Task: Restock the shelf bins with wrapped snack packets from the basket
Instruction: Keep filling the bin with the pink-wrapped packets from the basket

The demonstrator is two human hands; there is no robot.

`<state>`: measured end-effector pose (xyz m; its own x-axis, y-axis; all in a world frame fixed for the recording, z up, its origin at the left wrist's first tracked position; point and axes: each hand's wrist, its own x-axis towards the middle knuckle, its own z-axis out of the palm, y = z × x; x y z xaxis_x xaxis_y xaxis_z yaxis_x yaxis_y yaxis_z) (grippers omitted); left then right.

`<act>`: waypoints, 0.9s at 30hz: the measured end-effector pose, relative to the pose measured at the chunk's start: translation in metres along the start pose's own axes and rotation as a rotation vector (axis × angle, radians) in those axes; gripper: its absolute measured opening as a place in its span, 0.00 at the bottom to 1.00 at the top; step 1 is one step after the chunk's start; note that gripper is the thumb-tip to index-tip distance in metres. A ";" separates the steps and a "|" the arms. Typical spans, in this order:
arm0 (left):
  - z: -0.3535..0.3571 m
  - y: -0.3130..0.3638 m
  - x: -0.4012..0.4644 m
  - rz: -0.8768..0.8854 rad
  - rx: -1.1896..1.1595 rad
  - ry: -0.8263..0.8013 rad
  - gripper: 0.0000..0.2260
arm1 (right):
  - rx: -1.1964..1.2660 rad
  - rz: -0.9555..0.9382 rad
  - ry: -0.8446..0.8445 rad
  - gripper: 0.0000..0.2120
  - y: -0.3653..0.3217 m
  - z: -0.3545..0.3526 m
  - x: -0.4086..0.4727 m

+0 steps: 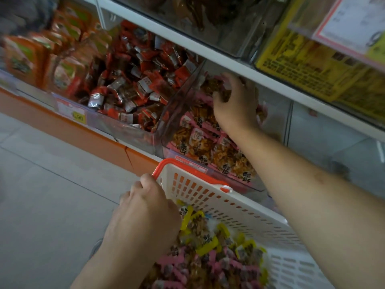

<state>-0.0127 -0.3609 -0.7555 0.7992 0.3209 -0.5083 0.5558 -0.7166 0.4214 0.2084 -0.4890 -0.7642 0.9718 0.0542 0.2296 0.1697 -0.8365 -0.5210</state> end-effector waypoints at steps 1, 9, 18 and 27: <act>-0.002 0.000 0.002 -0.012 -0.005 -0.011 0.11 | -0.018 -0.030 0.015 0.23 -0.001 -0.008 -0.011; -0.019 -0.011 0.005 0.047 -0.017 -0.027 0.11 | 0.109 -0.172 -0.245 0.14 -0.008 -0.068 -0.195; -0.019 -0.034 -0.017 0.033 -0.007 -0.109 0.12 | 0.031 0.123 -0.978 0.10 -0.017 0.001 -0.329; -0.023 -0.033 -0.016 0.013 -0.018 -0.134 0.14 | 0.056 0.265 -1.022 0.13 -0.022 0.047 -0.354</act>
<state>-0.0386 -0.3275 -0.7441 0.7693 0.2256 -0.5977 0.5506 -0.7087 0.4412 -0.1313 -0.4642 -0.8726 0.6504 0.3285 -0.6849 -0.0859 -0.8640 -0.4960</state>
